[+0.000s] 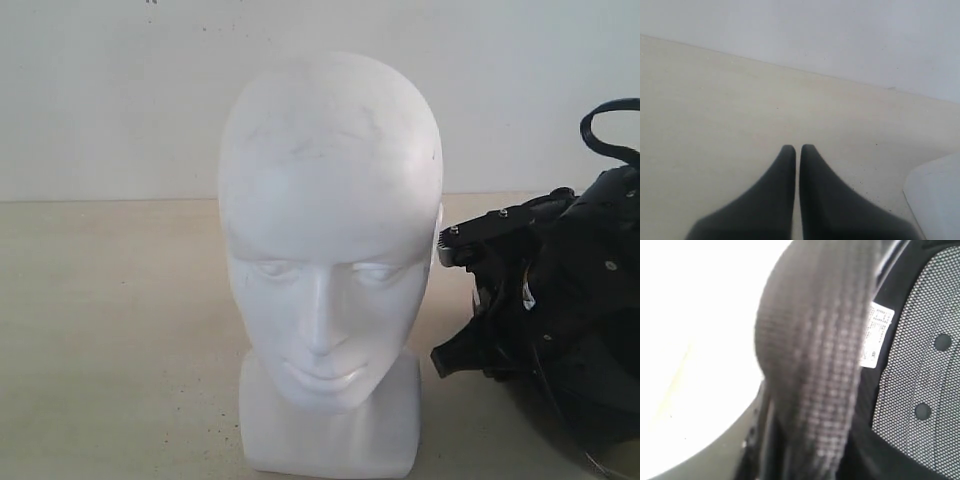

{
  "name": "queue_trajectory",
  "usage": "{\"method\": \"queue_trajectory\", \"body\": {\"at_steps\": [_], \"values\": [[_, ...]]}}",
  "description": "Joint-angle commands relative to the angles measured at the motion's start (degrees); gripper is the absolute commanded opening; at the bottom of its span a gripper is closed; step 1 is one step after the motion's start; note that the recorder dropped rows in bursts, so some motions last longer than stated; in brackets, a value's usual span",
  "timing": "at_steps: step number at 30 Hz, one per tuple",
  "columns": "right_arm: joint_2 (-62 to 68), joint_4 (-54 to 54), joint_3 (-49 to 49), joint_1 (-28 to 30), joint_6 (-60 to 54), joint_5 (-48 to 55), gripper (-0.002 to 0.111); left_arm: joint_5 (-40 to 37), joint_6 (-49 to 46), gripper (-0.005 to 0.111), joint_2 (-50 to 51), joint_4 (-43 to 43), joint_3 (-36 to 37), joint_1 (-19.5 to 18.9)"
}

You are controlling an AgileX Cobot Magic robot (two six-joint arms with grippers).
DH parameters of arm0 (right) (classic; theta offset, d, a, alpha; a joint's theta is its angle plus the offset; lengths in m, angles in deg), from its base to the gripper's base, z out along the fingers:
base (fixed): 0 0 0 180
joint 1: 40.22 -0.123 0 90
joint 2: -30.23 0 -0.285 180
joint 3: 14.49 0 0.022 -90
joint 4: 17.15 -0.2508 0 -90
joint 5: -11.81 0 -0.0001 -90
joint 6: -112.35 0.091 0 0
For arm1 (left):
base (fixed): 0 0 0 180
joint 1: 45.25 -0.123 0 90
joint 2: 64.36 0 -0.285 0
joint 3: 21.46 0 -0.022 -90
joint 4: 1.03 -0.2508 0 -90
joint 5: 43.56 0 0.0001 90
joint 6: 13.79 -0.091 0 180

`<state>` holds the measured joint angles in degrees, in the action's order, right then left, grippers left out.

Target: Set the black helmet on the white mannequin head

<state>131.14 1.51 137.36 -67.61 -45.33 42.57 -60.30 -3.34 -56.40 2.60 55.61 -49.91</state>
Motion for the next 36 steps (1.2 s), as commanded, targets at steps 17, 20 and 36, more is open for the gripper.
{"method": "queue_trajectory", "body": {"at_steps": [17,20,36], "values": [[-18.89,-9.28,-0.36,0.02,-0.85,6.34,0.0,0.02,-0.01,0.004,-0.17,0.39,0.14,0.37],[-22.36,-10.73,-0.36,0.02,-1.0,6.79,0.0,0.02,-0.01,0.004,-0.17,0.39,0.14,0.37],[-41.05,-14.84,-0.36,0.02,1.32,2.84,0.0,0.02,-0.01,0.004,-0.17,0.39,0.14,0.37]]}}
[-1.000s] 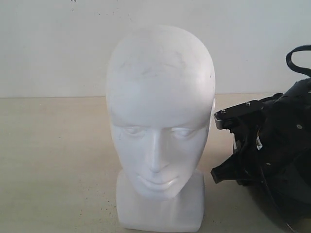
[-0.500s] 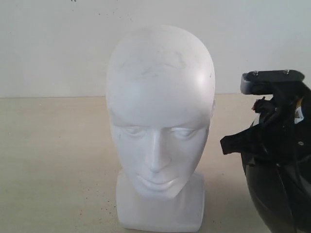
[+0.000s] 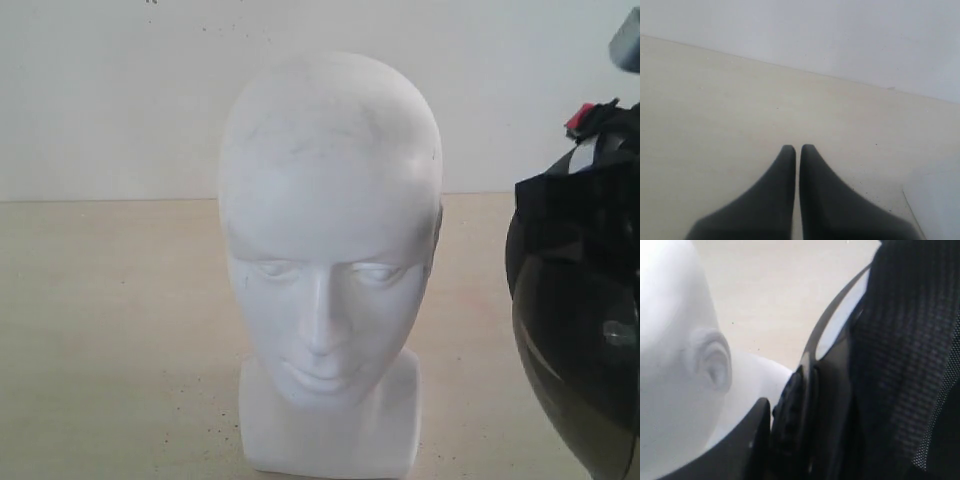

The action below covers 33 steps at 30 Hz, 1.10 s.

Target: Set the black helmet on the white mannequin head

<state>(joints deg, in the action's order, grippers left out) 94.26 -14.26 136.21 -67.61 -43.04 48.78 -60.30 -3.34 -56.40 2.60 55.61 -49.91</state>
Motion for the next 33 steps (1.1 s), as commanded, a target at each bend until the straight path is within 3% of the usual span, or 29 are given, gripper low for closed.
{"method": "queue_trajectory", "body": {"at_steps": [1,11,15,23,29,33], "values": [[-5.31,0.59,0.78,0.02,-0.97,-3.25,0.0,0.02,-0.01,0.004,-0.17,0.39,0.14,0.37],[-9.82,-5.59,0.78,0.02,-5.77,-3.03,0.0,0.02,-0.01,0.004,-0.17,0.39,0.14,0.37],[-10.42,-4.85,0.78,0.02,-2.12,-3.3,0.0,0.02,-0.01,0.004,-0.17,0.39,0.14,0.37],[-11.95,21.69,0.78,-4.95,34.13,-12.97,0.0,0.02,-0.01,0.004,-0.17,0.39,0.14,0.37],[-12.64,51.49,0.78,-5.1,69.97,-20.43,0.0,0.02,-0.01,0.004,-0.17,0.39,0.14,0.37],[-12.64,63.64,0.92,-5.1,84.24,-22.05,0.0,0.02,-0.01,0.004,-0.17,0.39,0.14,0.37]]}}
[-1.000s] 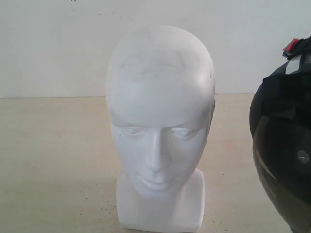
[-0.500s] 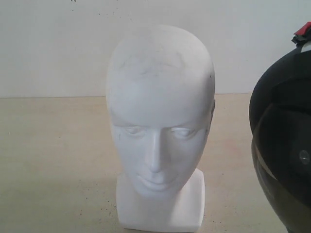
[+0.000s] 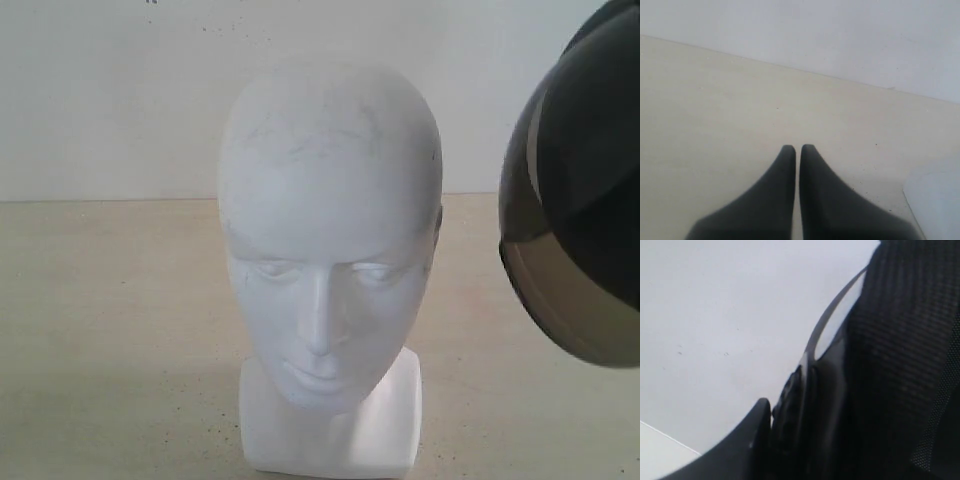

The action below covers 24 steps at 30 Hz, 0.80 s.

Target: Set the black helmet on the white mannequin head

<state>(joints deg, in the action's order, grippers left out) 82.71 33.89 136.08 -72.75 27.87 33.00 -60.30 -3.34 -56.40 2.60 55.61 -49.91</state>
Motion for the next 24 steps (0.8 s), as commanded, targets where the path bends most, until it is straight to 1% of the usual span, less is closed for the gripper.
{"method": "queue_trajectory", "body": {"at_steps": [1,2,3,6,7,10,14,17,24], "values": [[-1.23,18.71,1.51,0.03,16.01,-5.34,0.0,0.02,-0.01,0.004,-0.17,0.39,0.14,0.37],[-1.3,25.69,2.46,0.03,23.31,-5.09,0.0,0.02,-0.01,0.004,-0.17,0.39,0.14,0.37],[-1.3,28.53,3.33,0.03,24.74,-5.32,0.0,0.02,-0.01,0.004,-0.17,0.39,0.14,0.37],[-1.3,30.08,8.27,0.03,24.74,-5.45,0.0,0.02,-0.01,0.004,-0.17,0.39,0.14,0.37],[-1.3,29.93,9.02,0.03,24.74,-5.58,0.0,0.02,-0.01,0.004,-0.17,0.39,0.14,0.37],[-0.96,25.62,11.27,0.03,24.74,-11.56,0.0,0.02,-0.01,0.004,-0.17,0.39,0.14,0.37],[-0.61,23.47,12.94,0.03,24.74,-15.48,0.0,0.02,-0.01,0.004,-0.17,0.39,0.14,0.37],[-0.61,23.16,15.06,0.03,23.63,-15.68,0.0,0.02,-0.01,0.004,-0.17,0.39,0.14,0.37],[-0.59,19.66,15.71,0.03,23.96,-18.03,0.0,0.02,-0.01,0.004,-0.17,0.39,0.14,0.37]]}}
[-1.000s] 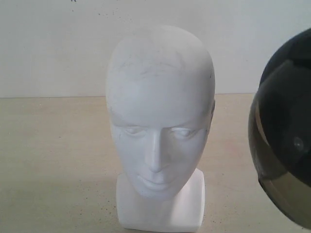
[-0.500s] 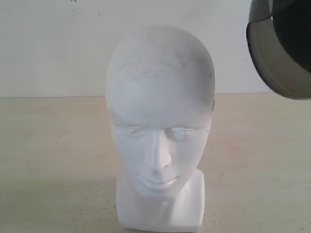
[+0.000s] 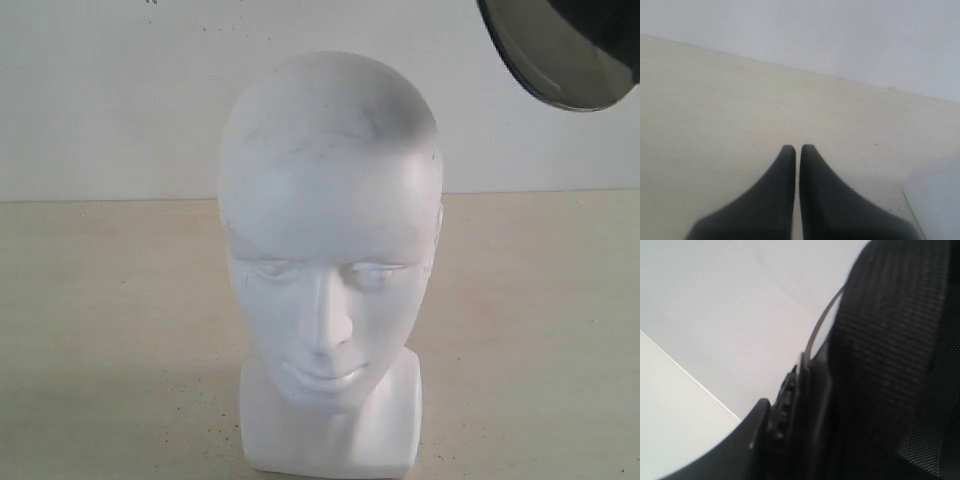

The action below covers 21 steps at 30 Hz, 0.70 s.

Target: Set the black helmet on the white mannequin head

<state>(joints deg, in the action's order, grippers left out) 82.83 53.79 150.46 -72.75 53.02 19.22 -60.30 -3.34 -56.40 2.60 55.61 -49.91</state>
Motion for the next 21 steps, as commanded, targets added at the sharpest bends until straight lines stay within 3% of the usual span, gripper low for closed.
{"method": "queue_trajectory", "body": {"at_steps": [1,17,19,21], "values": [[-0.71,-0.86,1.62,0.03,-1.19,-4.36,0.0,0.02,-0.01,0.004,-0.17,0.39,0.14,0.37],[10.84,-13.14,16.73,0.03,-5.29,-24.65,0.0,0.02,-0.01,0.004,-0.17,0.39,0.14,0.37],[12.85,-18.83,19.3,3.41,-7.32,-29.81,0.0,0.02,-0.01,0.004,-0.17,0.39,0.14,0.37],[15.23,-28.24,20.28,11.61,-7.51,-40.94,0.0,0.02,-0.01,0.004,-0.17,0.39,0.14,0.37]]}}
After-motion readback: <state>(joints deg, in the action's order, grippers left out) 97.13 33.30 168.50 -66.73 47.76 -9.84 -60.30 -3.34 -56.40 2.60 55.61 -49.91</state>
